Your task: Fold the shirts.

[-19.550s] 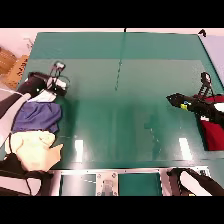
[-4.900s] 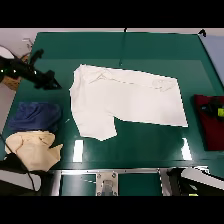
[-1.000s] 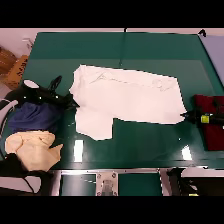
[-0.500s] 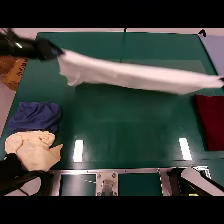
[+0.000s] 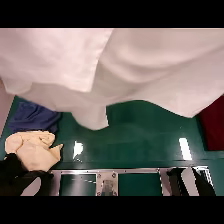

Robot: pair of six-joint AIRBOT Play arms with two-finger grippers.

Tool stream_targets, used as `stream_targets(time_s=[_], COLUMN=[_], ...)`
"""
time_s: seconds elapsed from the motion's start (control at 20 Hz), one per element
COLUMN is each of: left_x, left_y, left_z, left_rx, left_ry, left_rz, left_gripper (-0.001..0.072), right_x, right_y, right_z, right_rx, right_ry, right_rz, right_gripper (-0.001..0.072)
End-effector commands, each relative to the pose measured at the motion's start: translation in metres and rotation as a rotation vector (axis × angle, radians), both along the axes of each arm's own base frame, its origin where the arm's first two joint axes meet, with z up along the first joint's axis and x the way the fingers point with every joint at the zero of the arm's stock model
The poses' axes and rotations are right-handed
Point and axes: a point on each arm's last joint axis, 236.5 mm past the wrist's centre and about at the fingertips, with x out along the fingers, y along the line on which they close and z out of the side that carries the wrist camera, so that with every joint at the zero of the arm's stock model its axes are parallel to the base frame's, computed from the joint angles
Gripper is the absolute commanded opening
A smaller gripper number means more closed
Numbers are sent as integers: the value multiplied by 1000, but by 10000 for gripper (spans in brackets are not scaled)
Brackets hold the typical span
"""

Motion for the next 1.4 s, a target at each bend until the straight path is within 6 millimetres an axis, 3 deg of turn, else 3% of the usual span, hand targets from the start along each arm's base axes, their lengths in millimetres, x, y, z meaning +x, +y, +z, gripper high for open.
stream_targets(time_s=[0.0, 0.1, 0.2, 0.4, 0.55, 0.65, 0.75, 0.8, 0.9, 1.0, 1.15, 1.35], left_x=[13, 46, 90, 186, 243, 272, 297, 308, 328, 344, 357, 357], left_y=[17, 21, 25, 25, -2, -17, -16, -13, -3, 7, 16, 17], left_z=[-16, -51, -98, -224, -336, -405, -455, -470, -481, -475, -465, -465], left_rx=[13, 4, -12, -46, -25, -18, -51, -83, -121, -149, -174, -170], left_ry=[52, 154, 283, 562, 775, 871, 931, 945, 913, 849, 785, 784], left_rz=[87, 96, 104, 90, 40, 41, 88, 120, 185, 237, 283, 283], left_gripper=[28, 28, 29, 29, 29, 28, 29, 28, 29, 28, 29, 29], right_x=[-6, 14, 43, 122, 180, 207, 228, 238, 255, 273, 291, 298], right_y=[3, -12, -22, -28, -25, -28, -34, -37, -44, -48, -55, -60], right_z=[11, -21, -71, -204, -309, -375, -426, -444, -464, -466, -450, -430], right_rx=[-12, 57, 136, 286, 386, 454, 515, 554, 587, 622, 616, 548], right_ry=[-33, 36, 133, 358, 537, 634, 708, 726, 739, 715, 666, 627], right_rz=[-13, 7, 55, 158, 200, 187, 179, 181, 182, 192, 200, 214], right_gripper=[13, 13, 13, 13, 13, 14, 13, 13, 13, 13, 13, 14])
